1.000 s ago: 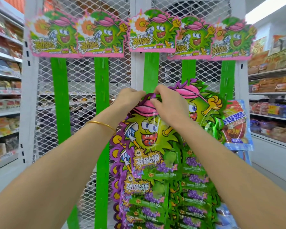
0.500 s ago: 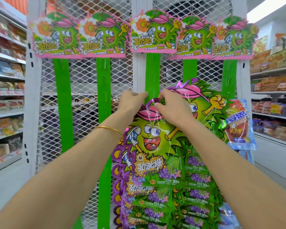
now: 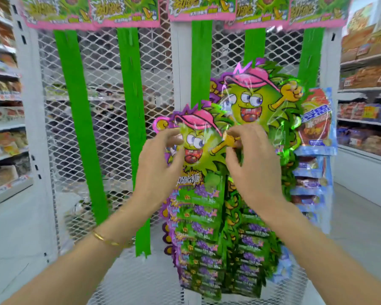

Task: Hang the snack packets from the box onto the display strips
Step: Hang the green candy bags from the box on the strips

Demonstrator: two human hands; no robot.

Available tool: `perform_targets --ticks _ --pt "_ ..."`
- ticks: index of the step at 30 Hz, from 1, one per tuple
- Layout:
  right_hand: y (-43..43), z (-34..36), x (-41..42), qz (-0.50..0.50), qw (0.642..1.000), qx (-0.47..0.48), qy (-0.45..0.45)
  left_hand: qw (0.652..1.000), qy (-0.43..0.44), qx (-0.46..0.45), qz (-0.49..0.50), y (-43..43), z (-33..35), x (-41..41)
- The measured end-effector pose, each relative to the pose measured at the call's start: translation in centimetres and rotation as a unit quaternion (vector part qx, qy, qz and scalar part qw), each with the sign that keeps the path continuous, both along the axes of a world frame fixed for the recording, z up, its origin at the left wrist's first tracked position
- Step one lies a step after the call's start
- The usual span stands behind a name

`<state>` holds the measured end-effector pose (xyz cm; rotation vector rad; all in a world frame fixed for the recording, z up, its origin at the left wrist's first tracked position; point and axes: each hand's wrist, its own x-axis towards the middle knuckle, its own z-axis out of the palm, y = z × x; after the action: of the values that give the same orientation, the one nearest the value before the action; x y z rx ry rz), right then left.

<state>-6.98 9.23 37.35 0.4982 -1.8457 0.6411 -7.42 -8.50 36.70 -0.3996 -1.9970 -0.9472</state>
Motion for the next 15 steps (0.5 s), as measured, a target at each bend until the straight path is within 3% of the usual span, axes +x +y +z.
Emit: perform_targets --ticks 3,7,9,12,15 --pt "0.4 -8.9 3.1 0.081 0.994 0.002 -0.079 0.996 -0.069 -0.038 -0.043 1.1 -10.1 3.2" --pt "1.7 -23.5 5.7 0.099 0.95 0.013 -0.297 0.949 -0.293 -0.065 -0.1 2.3 -23.8 6.8" --pt "2.9 -31.4 5.5 0.068 0.891 -0.003 -0.449 0.91 -0.387 -0.091 -0.122 2.6 -29.2 8.0" --pt "4.4 -41.1 5.1 0.037 0.774 -0.067 -0.628 0.864 -0.478 -0.098 -0.128 2.6 -34.5 8.5" --pt "5.2 -48.0 5.5 -0.014 0.688 0.036 -0.725 0.838 -0.526 -0.081 -0.123 2.7 -37.1 7.9"
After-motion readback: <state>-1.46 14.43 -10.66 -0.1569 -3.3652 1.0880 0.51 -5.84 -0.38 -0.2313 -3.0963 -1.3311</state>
